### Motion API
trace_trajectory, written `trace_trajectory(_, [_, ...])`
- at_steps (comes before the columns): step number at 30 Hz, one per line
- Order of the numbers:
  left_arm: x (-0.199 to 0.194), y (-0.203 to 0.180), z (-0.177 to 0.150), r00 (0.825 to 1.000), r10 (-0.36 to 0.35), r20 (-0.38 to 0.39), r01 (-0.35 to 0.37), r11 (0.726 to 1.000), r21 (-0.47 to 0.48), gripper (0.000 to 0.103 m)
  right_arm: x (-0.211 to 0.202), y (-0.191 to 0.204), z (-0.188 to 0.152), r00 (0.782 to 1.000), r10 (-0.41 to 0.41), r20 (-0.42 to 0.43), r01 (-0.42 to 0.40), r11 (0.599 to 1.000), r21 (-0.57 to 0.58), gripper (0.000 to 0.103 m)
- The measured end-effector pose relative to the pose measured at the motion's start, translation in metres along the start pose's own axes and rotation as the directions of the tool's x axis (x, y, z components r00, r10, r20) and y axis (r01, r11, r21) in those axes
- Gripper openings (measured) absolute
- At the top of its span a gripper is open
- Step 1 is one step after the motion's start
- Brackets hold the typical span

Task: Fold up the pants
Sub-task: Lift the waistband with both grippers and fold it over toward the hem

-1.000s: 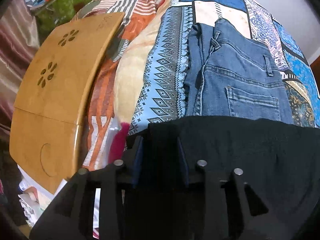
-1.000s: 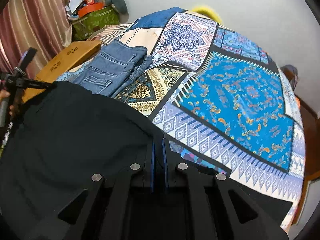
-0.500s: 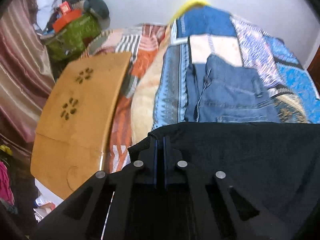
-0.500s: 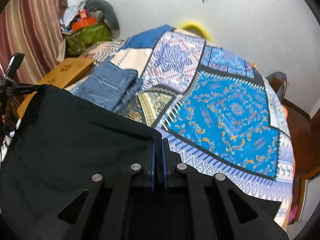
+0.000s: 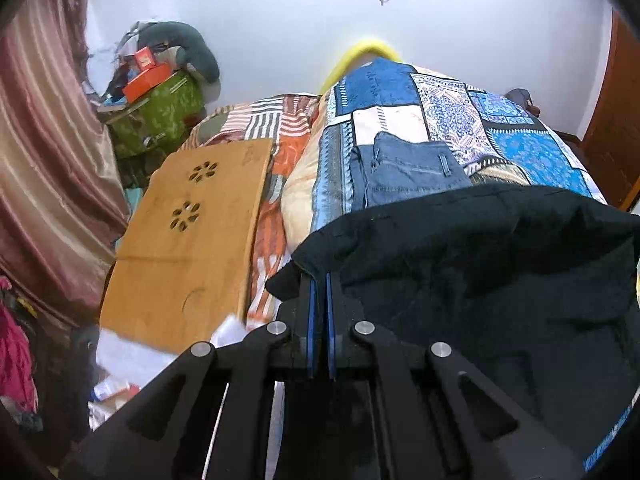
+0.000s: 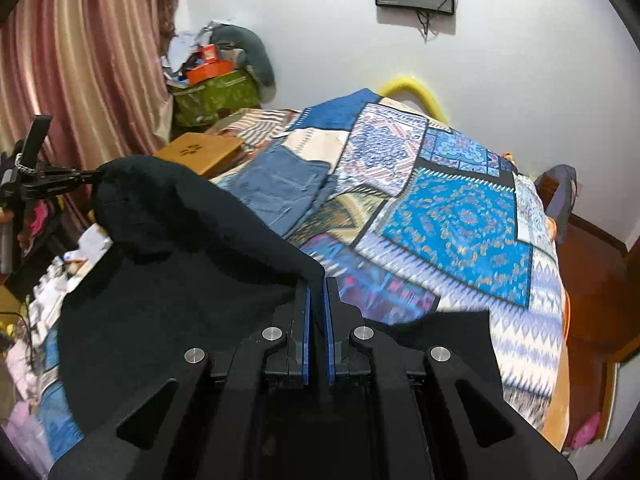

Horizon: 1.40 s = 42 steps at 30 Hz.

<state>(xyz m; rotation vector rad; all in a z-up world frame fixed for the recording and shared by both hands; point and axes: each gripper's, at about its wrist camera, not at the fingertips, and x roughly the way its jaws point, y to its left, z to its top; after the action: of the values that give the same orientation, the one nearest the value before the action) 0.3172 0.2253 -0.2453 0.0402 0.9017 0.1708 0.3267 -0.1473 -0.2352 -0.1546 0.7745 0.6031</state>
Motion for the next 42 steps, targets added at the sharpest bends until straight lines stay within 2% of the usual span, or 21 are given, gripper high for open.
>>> trace_trajectory(6, [-0.031, 0.014, -0.056, 1.000, 0.017, -0.013, -0.017, 0.999, -0.041, 0.004, -0.029, 0.028, -0.042, 0.999, 0.047, -0.009, -0.047, 0.999, 0.021, 0.005])
trace_trajectory(12, [-0.043, 0.026, -0.117, 0.998, 0.025, -0.051, -0.029, 0.996, -0.085, 0.004, -0.042, 0.056, -0.089, 0.996, 0.075, -0.042, -0.074, 0.997, 0.037, 0.005])
trace_trajectory(18, [-0.031, 0.023, -0.175, 0.991, 0.025, -0.132, -0.038, 0.995, -0.094, 0.004, -0.039, 0.072, -0.123, 0.993, 0.096, -0.073, -0.090, 0.993, 0.081, 0.005])
trace_trajectory(24, [-0.012, 0.022, -0.205, 0.979, 0.025, -0.203, -0.048, 0.993, -0.112, 0.002, -0.038, 0.075, -0.137, 0.990, 0.108, -0.090, -0.095, 0.986, 0.137, 0.009])
trace_trajectory(26, [-0.015, 0.024, -0.207, 0.979, 0.016, -0.202, -0.040, 0.992, -0.117, 0.002, -0.043, 0.077, -0.137, 0.990, 0.105, -0.094, -0.093, 0.988, 0.127, 0.010])
trace_trajectory(29, [-0.029, 0.024, -0.203, 0.983, -0.017, -0.185, -0.007, 0.992, -0.127, 0.002, -0.049, 0.076, -0.137, 0.990, 0.069, -0.121, -0.057, 0.993, 0.101, 0.017])
trace_trajectory(31, [-0.041, 0.022, -0.199, 0.987, -0.012, -0.158, -0.006, 0.994, -0.109, 0.002, -0.054, 0.073, -0.139, 0.991, 0.047, -0.127, -0.034, 0.994, 0.103, 0.021])
trace_trajectory(34, [-0.060, 0.016, -0.184, 0.994, 0.018, -0.110, -0.026, 0.997, -0.067, 0.006, -0.069, 0.059, -0.138, 0.994, 0.017, -0.107, -0.003, 0.991, 0.130, 0.022])
trace_trajectory(39, [-0.074, 0.002, -0.153, 0.999, 0.003, -0.054, -0.006, 0.998, -0.060, 0.027, -0.091, 0.029, -0.128, 0.998, -0.051, -0.039, 0.057, 0.980, 0.191, 0.033])
trace_trajectory(42, [-0.069, -0.014, -0.129, 0.999, -0.019, -0.036, 0.017, 0.999, -0.051, 0.030, -0.092, 0.015, -0.114, 0.996, -0.084, -0.020, 0.086, 0.976, 0.200, 0.035])
